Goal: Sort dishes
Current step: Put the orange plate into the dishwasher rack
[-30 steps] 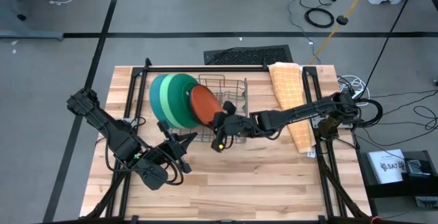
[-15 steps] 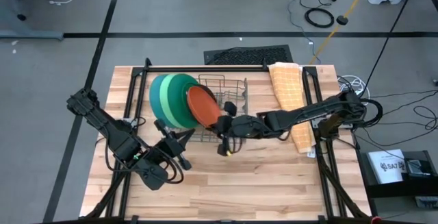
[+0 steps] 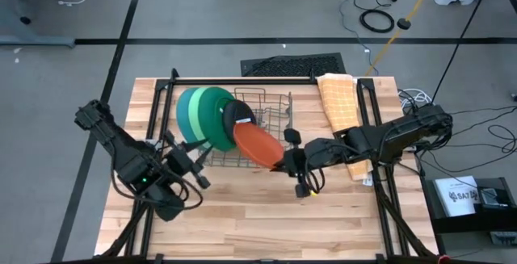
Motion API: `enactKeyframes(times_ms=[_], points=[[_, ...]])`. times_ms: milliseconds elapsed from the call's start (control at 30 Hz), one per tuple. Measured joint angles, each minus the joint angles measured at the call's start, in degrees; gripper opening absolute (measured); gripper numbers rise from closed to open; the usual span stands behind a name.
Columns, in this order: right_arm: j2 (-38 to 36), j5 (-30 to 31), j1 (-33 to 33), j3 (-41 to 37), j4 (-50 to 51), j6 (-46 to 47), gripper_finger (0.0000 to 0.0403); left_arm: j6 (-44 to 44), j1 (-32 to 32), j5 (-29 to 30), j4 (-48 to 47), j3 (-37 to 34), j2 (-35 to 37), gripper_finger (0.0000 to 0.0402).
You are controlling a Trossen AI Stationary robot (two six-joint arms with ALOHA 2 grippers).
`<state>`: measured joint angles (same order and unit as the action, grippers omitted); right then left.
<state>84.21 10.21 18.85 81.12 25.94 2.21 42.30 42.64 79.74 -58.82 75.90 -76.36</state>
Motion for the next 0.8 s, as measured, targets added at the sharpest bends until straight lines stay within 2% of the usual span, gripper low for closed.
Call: enactKeyframes(times_ms=[100,200,267,367,500,633,800], points=[[-0.16,-4.22,0.12,-0.02,0.52,-1.91,0.0,-4.8,-1.75,-3.1,0.2,0.02,0.09,0.0122],[-0.16,-7.54,0.17,-0.02,0.5,-4.0,0.0,-12.16,-5.78,-13.98,4.89,0.02,0.03,0.0141],[-0.16,-7.64,0.1,-0.02,0.6,-4.62,0.0,-19.35,-7.66,-21.75,10.57,0.01,0.01,0.0154],[-0.16,-7.59,0.02,-0.02,1.36,-4.8,0.0,-30.64,-8.55,-29.3,19.53,0.01,0.0,0.0172],[-0.16,-9.07,0.55,-0.02,2.79,-4.33,0.0,-39.25,-8.57,-33.11,25.3,0.02,0.0,0.0184],[-0.12,-11.44,1.73,-0.02,3.06,-4.84,0.0,-41.16,-10.42,-39.54,25.6,0.04,-0.3,0.0185],[-0.12,-11.71,2.18,-0.04,3.65,-4.73,0.0,-41.58,-11.27,-40.74,26.5,0.04,-0.31,0.0186]])
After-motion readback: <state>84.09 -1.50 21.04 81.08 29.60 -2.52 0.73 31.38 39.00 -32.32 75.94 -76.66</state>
